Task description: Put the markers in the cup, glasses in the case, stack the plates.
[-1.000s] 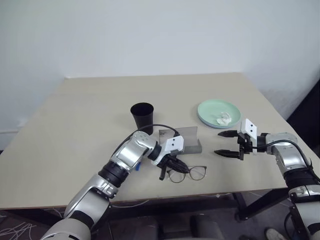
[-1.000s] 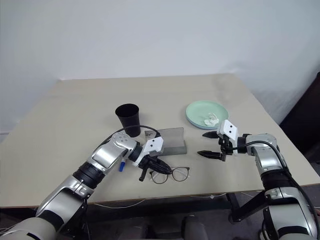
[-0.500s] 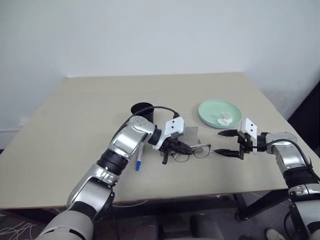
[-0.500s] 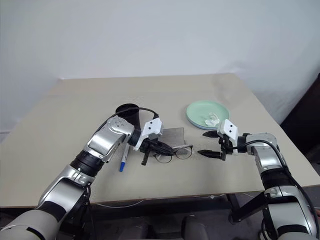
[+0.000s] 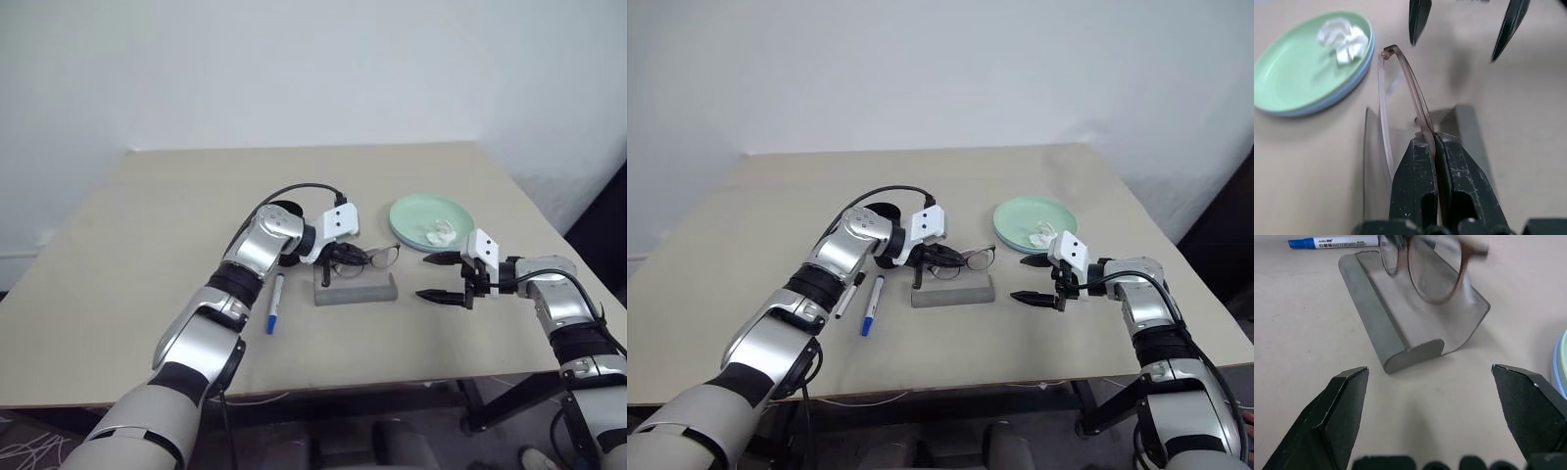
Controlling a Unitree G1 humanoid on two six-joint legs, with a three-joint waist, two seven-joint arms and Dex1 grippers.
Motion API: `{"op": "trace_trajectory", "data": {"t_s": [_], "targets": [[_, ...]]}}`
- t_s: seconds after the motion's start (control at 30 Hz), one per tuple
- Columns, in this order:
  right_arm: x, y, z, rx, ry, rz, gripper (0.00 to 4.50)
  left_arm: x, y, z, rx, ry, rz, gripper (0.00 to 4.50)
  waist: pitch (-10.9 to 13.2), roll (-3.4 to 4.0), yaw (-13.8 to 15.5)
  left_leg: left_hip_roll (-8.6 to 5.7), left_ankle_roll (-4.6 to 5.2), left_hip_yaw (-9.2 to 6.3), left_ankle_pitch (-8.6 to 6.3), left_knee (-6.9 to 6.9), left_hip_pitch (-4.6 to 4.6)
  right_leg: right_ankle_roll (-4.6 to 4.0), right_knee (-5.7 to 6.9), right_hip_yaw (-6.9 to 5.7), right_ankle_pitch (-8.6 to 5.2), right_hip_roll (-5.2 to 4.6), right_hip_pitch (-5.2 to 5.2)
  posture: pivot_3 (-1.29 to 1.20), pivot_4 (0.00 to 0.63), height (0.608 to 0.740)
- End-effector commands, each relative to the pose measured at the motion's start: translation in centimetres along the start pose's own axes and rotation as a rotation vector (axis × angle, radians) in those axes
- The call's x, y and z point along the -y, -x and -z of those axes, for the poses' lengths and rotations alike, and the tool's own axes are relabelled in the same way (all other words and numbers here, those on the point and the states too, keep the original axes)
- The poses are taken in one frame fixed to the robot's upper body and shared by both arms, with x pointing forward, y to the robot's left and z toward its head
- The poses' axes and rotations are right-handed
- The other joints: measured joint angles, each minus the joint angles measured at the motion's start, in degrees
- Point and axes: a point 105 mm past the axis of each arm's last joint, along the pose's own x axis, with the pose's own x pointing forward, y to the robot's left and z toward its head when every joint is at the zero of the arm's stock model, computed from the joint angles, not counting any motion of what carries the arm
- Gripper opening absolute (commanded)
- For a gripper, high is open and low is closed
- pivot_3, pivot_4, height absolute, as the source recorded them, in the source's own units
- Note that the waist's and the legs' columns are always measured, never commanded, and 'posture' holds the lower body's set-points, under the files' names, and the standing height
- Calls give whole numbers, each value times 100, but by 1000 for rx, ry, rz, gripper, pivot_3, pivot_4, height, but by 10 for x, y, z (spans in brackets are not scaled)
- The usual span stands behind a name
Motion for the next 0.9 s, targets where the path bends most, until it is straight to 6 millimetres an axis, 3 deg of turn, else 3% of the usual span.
{"op": "trace_trajectory", "data": {"t_s": [0.03, 0.37, 0.9], "targets": [[8, 4, -15, 31, 50, 23, 4369, -7, 0, -10, -7, -85, 2, 31, 0, 0, 0, 0, 0, 0, 0, 0, 0, 1, -1, 0, 0, 0, 0, 0, 0, 733], [6, 6, -12, 34, 43, 35, 4369, -4, -6, 5, -87, -117, 54, 31, 1, -1, -3, 0, 1, 0, -1, 0, -1, 11, -3, 0, 7, -3, 0, 0, 0, 733], [7, 4, -13, 39, 43, 36, 4369, 20, 3, 29, -149, 18, 251, 31, 0, -2, -8, 2, 1, -2, -2, 0, 2, 12, -1, -1, 7, -2, 1, 0, 0, 733]]}}
